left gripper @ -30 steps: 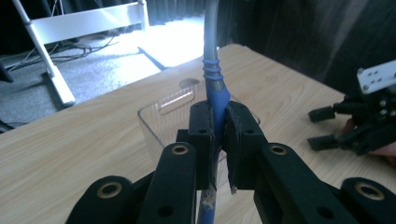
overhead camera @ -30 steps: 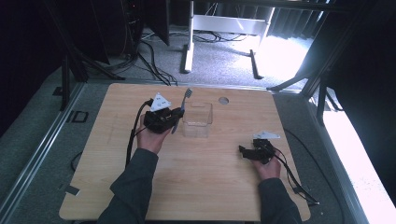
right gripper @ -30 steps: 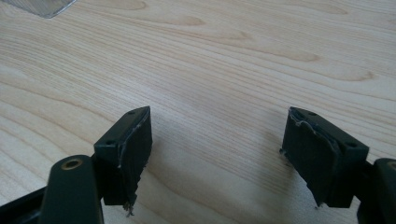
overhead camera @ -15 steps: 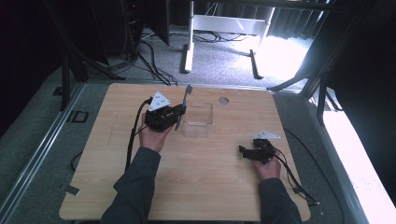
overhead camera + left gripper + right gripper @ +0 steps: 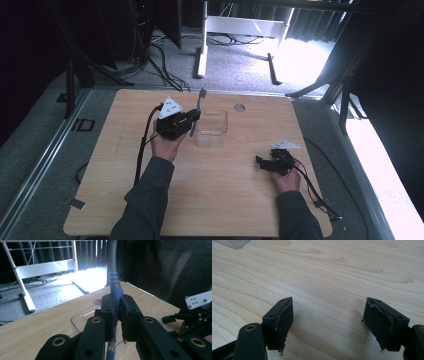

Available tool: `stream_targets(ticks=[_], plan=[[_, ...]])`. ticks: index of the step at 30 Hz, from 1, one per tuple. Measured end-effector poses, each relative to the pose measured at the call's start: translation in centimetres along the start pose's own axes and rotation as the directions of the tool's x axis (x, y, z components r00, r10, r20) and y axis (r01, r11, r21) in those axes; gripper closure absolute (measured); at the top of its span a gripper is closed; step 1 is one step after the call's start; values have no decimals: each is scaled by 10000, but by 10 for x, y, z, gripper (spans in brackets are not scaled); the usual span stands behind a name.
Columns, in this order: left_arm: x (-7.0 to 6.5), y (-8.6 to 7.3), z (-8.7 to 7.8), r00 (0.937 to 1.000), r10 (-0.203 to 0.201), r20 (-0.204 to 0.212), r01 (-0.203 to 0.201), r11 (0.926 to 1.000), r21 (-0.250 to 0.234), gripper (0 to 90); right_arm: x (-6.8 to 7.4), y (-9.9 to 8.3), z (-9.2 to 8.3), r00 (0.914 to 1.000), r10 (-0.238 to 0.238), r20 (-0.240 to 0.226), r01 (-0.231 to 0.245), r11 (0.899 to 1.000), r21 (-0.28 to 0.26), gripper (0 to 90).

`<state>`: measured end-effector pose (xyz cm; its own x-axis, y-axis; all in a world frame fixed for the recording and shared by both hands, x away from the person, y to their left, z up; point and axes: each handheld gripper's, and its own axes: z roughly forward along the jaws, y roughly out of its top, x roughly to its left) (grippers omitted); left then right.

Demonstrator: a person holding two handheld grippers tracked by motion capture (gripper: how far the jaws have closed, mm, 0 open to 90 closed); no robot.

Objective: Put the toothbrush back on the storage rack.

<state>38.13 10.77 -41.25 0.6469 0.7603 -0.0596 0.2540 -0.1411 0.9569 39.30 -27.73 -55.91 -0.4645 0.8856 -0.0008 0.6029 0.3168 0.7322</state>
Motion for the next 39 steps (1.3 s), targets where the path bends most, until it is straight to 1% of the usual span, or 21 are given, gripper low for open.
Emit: stream_targets(ticks=[5, 11, 14, 24, 26, 31, 39], plan=[[-2, 0, 1, 9999, 142, 34, -141, 9996, -257, 815, 0, 0, 0, 10000, 19, -14, -19, 10000, -8, 237], [-2, -1, 6, 9999, 92, 47, -90, 9993, -367, 815, 0, 0, 0, 10000, 17, -9, -17, 10000, -10, 237], [-2, -1, 7, 9999, 98, 61, -94, 9987, -499, 815, 0, 0, 0, 10000, 19, -10, -19, 10000, -13, 237], [-5, 2, 14, 9998, 175, 10, -173, 9974, -704, 815, 0, 0, 0, 10000, 20, -10, -20, 10000, -15, 237], [-5, 2, 16, 9998, 177, 1, -176, 9973, -720, 815, 0, 0, 0, 10000, 23, -14, -24, 10000, -15, 237], [-7, 4, 19, 9994, 347, -91, -353, 9968, -716, 815, 0, 0, 0, 10000, 16, -1, -16, 10000, -6, 237], [-7, 5, 24, 9989, 430, -187, -442, 9964, -717, 815, 0, 0, 0, 10000, 16, 3, -16, 10000, -6, 237]])
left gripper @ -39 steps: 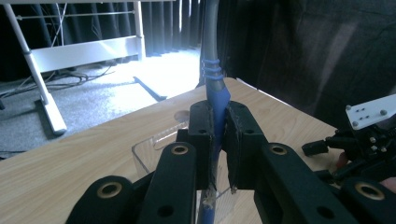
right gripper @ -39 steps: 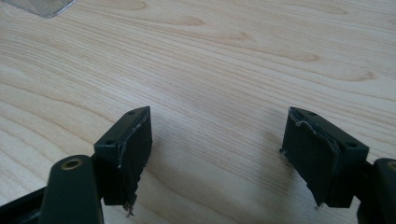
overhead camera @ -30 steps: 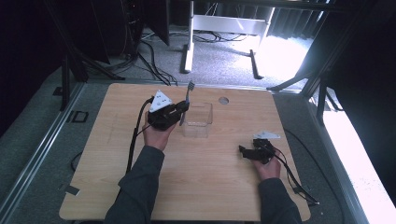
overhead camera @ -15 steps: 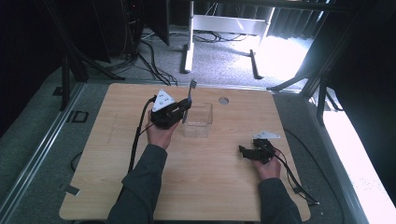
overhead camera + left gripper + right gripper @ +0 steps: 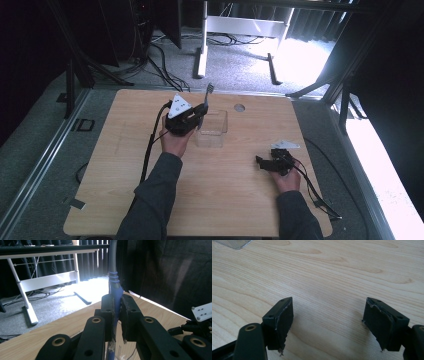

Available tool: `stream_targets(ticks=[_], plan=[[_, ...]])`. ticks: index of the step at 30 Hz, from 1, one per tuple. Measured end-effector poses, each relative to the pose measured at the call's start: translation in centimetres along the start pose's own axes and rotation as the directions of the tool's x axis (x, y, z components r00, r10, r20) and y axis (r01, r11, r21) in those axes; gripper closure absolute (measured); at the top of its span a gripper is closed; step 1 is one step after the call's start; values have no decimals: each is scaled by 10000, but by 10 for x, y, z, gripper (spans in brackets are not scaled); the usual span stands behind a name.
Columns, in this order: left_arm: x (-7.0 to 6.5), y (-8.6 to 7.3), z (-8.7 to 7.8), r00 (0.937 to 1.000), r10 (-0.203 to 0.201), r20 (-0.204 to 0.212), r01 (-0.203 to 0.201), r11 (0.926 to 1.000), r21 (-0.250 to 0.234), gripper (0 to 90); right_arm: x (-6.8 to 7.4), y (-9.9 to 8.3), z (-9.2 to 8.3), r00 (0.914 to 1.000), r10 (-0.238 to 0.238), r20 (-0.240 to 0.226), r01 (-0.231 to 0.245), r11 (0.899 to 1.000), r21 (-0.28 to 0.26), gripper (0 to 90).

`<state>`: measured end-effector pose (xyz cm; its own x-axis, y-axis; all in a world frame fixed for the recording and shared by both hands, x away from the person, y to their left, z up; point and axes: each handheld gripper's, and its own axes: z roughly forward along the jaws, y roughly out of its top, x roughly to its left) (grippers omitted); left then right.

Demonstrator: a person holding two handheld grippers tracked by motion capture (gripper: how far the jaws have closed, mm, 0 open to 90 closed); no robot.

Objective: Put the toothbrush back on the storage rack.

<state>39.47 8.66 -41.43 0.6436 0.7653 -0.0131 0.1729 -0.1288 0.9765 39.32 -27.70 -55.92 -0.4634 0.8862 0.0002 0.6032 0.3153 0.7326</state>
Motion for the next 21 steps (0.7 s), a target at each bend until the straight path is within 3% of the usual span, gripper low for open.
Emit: stream_targets(ticks=[21], plan=[[0, -8, 16, 9995, 254, -170, -248, 9991, 339, 815, 0, 0, 0, 10000, -9, -1, 9, 10000, 0, 237]])
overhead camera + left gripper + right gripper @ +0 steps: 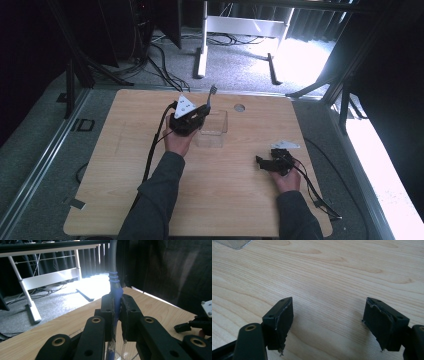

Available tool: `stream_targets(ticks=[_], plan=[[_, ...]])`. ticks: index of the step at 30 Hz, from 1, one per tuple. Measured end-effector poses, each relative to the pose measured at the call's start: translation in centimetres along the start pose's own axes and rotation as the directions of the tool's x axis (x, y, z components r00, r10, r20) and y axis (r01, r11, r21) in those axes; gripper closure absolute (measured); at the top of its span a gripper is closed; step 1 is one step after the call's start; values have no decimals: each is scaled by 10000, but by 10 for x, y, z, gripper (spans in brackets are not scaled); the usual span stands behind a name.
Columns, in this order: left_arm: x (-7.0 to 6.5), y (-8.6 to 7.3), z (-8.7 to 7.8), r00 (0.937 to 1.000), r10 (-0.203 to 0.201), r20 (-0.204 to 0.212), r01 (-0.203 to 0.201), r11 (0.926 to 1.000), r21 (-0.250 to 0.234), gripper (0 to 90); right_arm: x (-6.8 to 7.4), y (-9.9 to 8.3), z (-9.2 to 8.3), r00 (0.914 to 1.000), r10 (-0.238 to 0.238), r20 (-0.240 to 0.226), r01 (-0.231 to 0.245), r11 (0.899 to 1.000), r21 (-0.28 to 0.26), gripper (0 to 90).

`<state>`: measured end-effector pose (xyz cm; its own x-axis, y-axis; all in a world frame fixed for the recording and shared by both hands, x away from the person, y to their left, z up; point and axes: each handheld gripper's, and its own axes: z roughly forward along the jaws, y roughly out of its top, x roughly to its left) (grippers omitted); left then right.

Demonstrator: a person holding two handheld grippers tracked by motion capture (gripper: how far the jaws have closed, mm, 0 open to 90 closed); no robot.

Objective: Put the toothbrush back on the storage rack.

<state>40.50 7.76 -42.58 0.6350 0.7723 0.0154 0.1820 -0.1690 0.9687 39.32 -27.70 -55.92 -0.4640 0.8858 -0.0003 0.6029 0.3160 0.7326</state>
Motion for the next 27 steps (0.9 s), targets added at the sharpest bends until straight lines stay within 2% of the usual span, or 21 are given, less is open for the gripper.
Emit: stream_targets(ticks=[14, 20, 27], plan=[[4, -7, 10, 9998, 74, -198, -70, 9998, 184, 814, 0, 0, 0, 10000, -9, -2, 9, 10000, 2, 237], [5, -13, 17, 9997, 96, -221, -83, 9983, 583, 813, 0, 0, 0, 10000, -9, 1, 9, 10000, 4, 237], [7, -20, 24, 10000, -13, -19, 15, 9941, 1083, 812, 0, 0, 0, 10000, -8, -1, 8, 10000, -1, 237]])
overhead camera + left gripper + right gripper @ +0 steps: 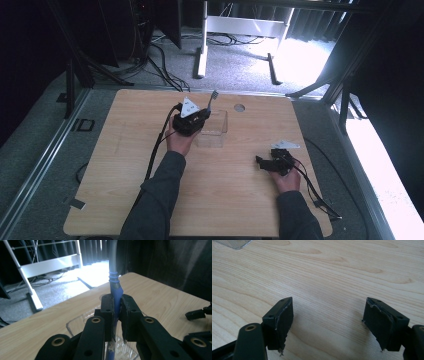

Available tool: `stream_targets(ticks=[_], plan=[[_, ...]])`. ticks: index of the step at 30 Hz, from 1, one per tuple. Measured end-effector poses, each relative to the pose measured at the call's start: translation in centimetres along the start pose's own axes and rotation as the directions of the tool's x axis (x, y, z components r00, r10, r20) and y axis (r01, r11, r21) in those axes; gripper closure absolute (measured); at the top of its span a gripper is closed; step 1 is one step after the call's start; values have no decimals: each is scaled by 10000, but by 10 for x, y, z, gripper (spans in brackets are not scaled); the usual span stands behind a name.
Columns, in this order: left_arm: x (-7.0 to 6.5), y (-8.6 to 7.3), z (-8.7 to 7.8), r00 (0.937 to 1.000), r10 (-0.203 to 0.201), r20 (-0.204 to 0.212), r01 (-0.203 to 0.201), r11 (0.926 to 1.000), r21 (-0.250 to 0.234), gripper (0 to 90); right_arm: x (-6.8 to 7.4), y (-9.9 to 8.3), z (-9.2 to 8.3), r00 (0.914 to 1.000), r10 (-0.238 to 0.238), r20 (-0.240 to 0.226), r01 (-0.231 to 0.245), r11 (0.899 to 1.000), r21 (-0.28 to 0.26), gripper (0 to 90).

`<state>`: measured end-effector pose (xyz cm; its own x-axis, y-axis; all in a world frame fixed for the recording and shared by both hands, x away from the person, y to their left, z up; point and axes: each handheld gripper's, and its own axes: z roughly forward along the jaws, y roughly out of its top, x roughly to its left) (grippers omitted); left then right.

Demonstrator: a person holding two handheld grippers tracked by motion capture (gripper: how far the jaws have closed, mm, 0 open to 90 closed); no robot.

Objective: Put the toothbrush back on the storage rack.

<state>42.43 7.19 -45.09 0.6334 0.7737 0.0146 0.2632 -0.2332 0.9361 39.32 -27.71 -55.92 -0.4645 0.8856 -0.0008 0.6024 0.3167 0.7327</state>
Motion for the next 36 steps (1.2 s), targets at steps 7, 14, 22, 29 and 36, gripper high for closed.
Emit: stream_targets(ticks=[7, 14, 22, 29, 36], plan=[[-2, -5, 7, 9999, 63, 147, -71, 9983, 577, 811, 0, 0, 0, 10000, -6, 1, 6, 10000, 12, 237], [-3, -10, 12, 9993, 239, 300, -273, 9925, 1190, 811, 0, 0, 0, 10000, -4, -1, 4, 10000, 15, 237], [-4, -11, 10, 9980, 80, 630, -158, 9921, 1247, 714, 0, 0, 0, 10000, 0, 3, 0, 10000, 13, 237], [0, -9, -3, 9991, -56, 422, 19, 9962, 871, 642, 0, 0, 0, 10000, -18, 7, 18, 10000, 8, 236], [18, -11, -25, 9965, -839, -58, 841, 9959, 327, 591, 0, 0, 0, 10000, -16, 6, 16, 10000, 5, 237]])
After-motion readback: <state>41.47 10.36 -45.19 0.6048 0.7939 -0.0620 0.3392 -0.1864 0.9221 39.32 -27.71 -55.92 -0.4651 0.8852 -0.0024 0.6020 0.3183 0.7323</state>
